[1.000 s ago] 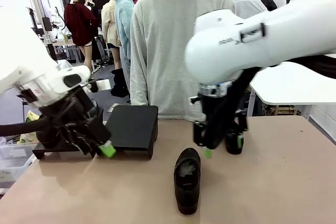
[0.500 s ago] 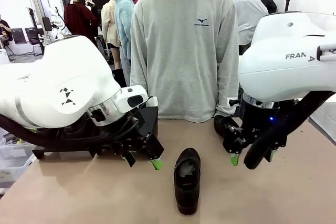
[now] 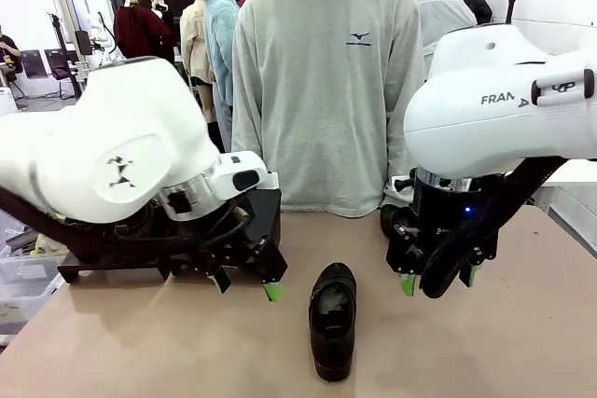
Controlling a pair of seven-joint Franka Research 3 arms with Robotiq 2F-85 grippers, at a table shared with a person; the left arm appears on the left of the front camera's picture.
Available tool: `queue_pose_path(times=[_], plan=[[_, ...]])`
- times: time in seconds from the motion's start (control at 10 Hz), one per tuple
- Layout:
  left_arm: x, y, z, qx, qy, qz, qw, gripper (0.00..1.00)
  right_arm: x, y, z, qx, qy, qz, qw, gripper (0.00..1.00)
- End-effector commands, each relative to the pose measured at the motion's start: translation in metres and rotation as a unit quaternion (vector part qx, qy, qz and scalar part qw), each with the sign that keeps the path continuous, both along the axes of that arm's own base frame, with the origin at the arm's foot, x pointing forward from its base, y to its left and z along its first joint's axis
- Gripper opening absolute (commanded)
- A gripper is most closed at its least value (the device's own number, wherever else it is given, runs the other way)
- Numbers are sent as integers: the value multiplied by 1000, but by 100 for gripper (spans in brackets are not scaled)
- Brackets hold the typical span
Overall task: Organize the shoes by placing them on the stand.
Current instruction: Place the Shoe from the middle of the table onto the Shoes Stand.
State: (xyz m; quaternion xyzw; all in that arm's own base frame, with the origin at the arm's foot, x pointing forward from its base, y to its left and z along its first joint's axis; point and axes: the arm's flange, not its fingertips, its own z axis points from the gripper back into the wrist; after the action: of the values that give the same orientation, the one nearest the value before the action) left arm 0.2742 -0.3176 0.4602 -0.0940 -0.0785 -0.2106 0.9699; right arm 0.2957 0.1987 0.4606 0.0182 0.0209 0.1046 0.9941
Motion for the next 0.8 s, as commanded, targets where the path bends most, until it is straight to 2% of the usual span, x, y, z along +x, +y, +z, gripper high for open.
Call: queue_pose_path(times=[0.0,0.2,0.4,0.7], plan=[[26,-39,-12,51,1,60,997,100,4,-2,4,-10,5,6,1000,100],[39,-59,-27,51,20,81,995,100,4,-2,4,-10,5,6,1000,100],[42,-77,-32,18,13,105,994,100,4,-2,4,-10,5,6,1000,100],[45,-89,-45,-15,49,150,987,100,4,-2,4,-10,5,6,1000,100]])
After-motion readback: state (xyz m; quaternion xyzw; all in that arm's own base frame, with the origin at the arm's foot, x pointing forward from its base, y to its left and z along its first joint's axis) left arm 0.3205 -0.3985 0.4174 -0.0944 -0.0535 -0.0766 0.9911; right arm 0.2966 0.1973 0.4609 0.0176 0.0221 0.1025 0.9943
